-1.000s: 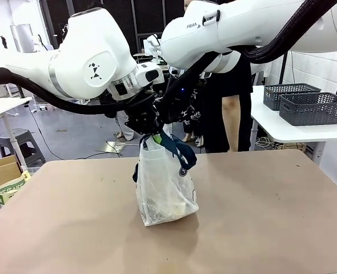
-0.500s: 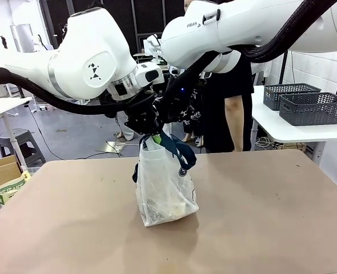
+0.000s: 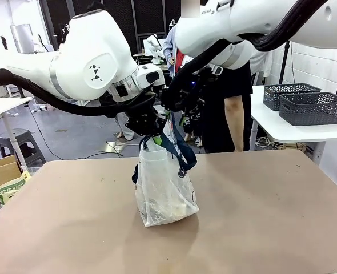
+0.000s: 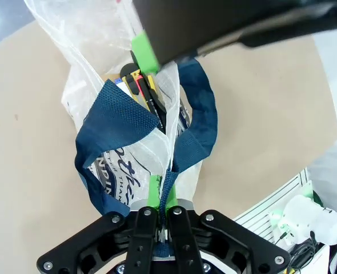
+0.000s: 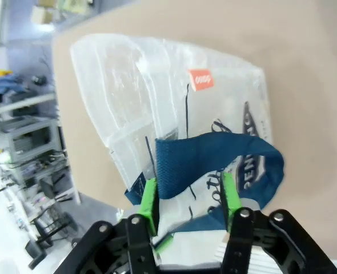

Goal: Transfer purchased items from the store into the shopping bag.
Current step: Move the Reusable shopping bag to the right side of the table.

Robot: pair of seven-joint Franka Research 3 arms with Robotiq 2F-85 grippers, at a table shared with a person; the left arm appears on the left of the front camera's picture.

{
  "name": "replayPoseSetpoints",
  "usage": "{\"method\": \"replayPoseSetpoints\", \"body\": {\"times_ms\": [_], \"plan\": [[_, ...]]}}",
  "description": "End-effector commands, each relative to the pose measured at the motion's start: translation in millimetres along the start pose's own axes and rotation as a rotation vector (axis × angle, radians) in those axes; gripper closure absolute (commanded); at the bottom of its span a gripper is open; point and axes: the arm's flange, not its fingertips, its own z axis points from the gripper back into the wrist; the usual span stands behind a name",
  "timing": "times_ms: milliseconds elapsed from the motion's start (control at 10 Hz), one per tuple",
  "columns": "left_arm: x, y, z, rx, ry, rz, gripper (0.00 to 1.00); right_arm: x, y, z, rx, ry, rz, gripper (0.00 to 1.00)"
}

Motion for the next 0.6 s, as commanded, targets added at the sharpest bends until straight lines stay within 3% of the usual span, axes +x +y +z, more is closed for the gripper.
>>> {"method": "replayPoseSetpoints", "body": {"times_ms": [0,100,500], "plan": [[0.5,0.8,4.1,0.000,-0.009,0.002,1.00,-5.4,-28.5,3.8,0.055,0.008,0.001,0.00],[0.5,0.8,4.1,0.000,-0.009,0.002,1.00,-5.4,-39.0,6.5,0.064,0.007,0.003,0.00],[0.5,0.8,4.1,0.000,-0.009,0.002,1.00,-27.7,-102.7,41.5,0.021,-0.032,0.290,0.00]]}}
